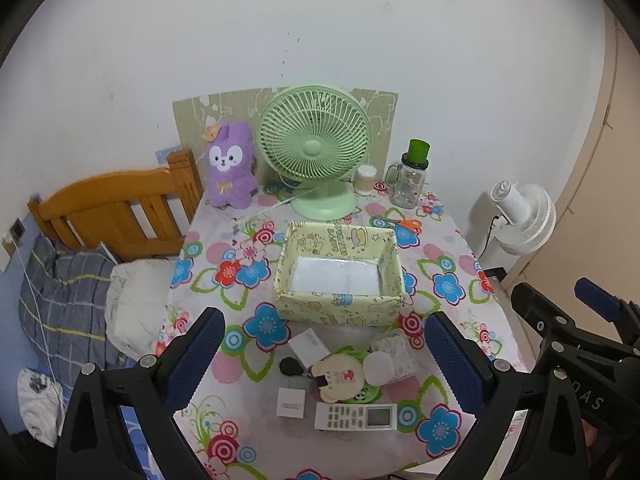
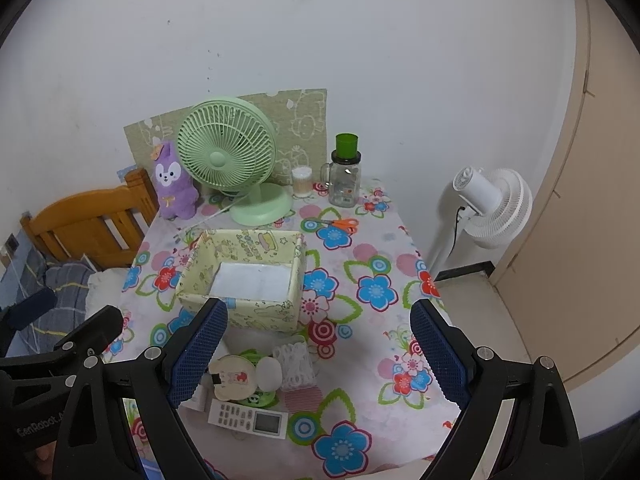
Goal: Organize rigid objects
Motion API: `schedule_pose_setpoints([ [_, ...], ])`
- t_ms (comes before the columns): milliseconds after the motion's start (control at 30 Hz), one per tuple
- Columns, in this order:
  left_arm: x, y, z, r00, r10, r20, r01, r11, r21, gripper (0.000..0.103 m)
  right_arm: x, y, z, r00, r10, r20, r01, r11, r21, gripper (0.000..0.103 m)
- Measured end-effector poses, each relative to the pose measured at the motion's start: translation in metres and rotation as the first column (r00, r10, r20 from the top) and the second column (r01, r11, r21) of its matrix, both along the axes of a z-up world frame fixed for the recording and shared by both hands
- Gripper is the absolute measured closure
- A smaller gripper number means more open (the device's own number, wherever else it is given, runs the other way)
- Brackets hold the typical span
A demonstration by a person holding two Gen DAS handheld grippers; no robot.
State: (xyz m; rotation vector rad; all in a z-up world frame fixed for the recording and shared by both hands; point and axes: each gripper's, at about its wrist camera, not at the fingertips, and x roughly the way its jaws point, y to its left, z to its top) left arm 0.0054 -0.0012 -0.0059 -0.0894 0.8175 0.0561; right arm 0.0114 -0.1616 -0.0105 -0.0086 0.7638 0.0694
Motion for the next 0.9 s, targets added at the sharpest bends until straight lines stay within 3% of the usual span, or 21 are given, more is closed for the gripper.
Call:
schedule_pose_setpoints([
  [300,0.0037,0.0041,-0.0014,1.0,0.008,-0.017,-0.008,1.0,-0.023,0.002,0.002,0.0007,-0.0008,1.0,-0.004,-0.011,0.004,1.0,0.006,0.008],
  [900,0.009,0.0019,-0.0051,1.0,0.014,-0.013,-0.014,1.0,0.019,0.004,0.0073,0.0028,-0.0008,1.0,-0.007,-0.009,0.007,1.0,0.002,0.009],
])
